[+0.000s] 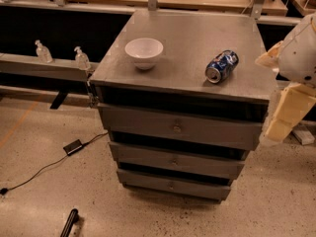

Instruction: Open bottom drawer

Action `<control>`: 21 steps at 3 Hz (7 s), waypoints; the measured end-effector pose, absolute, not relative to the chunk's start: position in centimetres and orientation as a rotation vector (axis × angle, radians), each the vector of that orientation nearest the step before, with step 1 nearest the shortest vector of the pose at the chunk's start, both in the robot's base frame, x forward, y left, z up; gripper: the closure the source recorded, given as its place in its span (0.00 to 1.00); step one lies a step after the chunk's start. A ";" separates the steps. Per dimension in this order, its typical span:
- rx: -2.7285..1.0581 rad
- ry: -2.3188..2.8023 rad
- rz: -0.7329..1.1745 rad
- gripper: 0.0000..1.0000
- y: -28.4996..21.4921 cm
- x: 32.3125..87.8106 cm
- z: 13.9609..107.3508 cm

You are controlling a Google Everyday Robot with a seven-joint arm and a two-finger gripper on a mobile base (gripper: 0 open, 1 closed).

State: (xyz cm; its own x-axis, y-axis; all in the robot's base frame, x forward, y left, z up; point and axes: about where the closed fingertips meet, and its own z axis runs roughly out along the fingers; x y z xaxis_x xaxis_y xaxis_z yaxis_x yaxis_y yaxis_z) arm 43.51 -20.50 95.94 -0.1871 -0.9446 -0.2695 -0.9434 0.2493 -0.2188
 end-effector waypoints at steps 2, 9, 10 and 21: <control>-1.596 1.983 0.406 0.00 -10.7 38.5 86.7; -1.381 1.746 0.858 0.00 -19.4 53.5 55.4; -1.381 1.746 0.858 0.00 -19.4 53.5 55.4; -1.196 1.567 0.721 0.00 -21.3 54.2 26.2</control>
Offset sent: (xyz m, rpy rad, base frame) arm -0.0708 0.2205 -0.3655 0.8979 0.1706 -0.1167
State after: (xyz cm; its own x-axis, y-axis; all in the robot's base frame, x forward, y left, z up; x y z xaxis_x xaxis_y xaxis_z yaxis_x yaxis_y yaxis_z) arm 54.16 -21.30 26.21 -0.0153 -0.3432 -0.9391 -0.9365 0.3340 -0.1068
